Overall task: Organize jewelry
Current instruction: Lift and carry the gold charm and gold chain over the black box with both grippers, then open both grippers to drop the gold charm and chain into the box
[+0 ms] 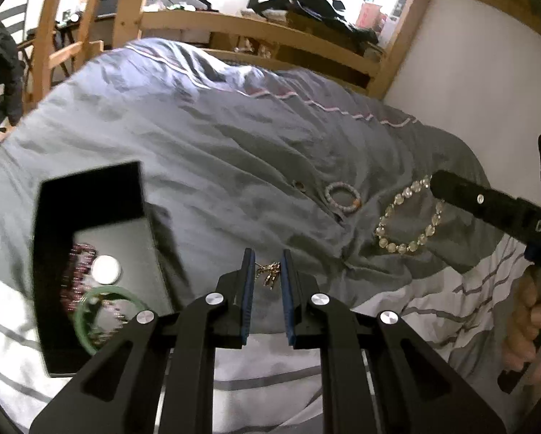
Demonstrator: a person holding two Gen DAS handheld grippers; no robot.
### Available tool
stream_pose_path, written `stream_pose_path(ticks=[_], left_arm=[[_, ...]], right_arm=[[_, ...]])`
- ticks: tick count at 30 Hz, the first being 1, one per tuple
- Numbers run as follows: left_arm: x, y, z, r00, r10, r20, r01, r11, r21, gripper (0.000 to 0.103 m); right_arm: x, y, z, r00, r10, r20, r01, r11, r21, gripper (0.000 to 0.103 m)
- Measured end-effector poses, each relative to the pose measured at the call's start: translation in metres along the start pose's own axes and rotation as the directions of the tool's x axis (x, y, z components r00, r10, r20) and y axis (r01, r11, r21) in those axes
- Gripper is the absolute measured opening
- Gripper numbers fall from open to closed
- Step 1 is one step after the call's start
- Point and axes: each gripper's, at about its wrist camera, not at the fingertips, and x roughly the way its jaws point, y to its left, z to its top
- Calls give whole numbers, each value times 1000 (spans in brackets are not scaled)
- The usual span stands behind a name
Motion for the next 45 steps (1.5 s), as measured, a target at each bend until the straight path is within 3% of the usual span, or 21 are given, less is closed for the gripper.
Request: stream_pose_path(ticks=[13,23,31,45], left_arm=[[-42,50,16,989,143,36,-141,988,-68,14],[-58,91,24,990,129,53,-121,982,-146,14],[-46,107,27,990,138,15,-134,979,-155,14],[-38,122,27,991,134,-15,-134,975,-178,14]], right_arm=[[26,63,8,998,50,-40,-54,995,-89,9],[67,125,0,986,133,-99,-146,979,-140,9],[95,153,-15,977,153,-152,-178,970,-168,9],[124,153,-37,965,151,-214,-187,970,-158,9]])
